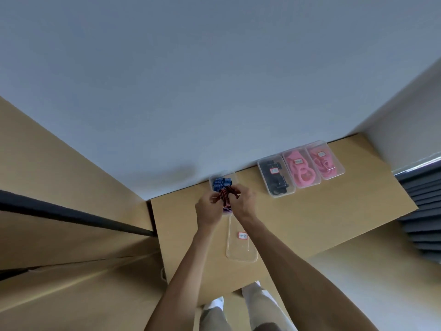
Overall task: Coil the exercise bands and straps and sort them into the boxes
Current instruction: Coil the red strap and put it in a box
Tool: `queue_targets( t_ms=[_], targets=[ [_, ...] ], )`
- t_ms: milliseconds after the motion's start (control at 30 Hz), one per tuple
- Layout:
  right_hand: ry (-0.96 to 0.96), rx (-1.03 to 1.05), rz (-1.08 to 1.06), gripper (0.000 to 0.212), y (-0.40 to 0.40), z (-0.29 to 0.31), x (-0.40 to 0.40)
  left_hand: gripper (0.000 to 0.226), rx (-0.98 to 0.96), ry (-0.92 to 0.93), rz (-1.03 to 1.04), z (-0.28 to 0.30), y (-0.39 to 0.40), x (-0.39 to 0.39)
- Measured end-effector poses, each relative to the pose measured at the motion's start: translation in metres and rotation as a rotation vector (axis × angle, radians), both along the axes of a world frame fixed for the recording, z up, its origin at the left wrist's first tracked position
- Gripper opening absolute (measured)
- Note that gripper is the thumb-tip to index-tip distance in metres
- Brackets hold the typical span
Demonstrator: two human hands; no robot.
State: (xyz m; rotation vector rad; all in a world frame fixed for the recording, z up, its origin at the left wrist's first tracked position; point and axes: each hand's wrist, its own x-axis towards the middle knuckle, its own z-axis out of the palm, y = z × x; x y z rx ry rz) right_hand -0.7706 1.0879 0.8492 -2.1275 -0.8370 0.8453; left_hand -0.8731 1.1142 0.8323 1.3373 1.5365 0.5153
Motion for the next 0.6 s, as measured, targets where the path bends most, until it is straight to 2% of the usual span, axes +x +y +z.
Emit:
queue_targets(
  t_ms=[133, 300, 433, 600],
  targets=[
    [0.015, -0.034, -0.025, 0.027, 0.026, -0.033, 0.013, 0.025, 0.054, 0.034, -0.011, -0.025, 0.024, 0.018],
    [-0.033, -0.086, 0.028, 0.017, 0.047, -0.073, 0.024, 0.018, 0.106, 0.151, -0.038, -0.059, 0.039, 0.033],
    [-0.246, -0.085, 0.110, 0.018, 0.047, -0.094, 0.026, 0.023, 0.201, 0.288, -0.120, -0.073, 0.046, 0.035],
    [-0.353, -0.046, 0.189, 0.021, 0.043, -0.086, 0.035, 0.014, 0.227, 0.219, -0.130, -0.066, 0.051, 0.040]
  ],
)
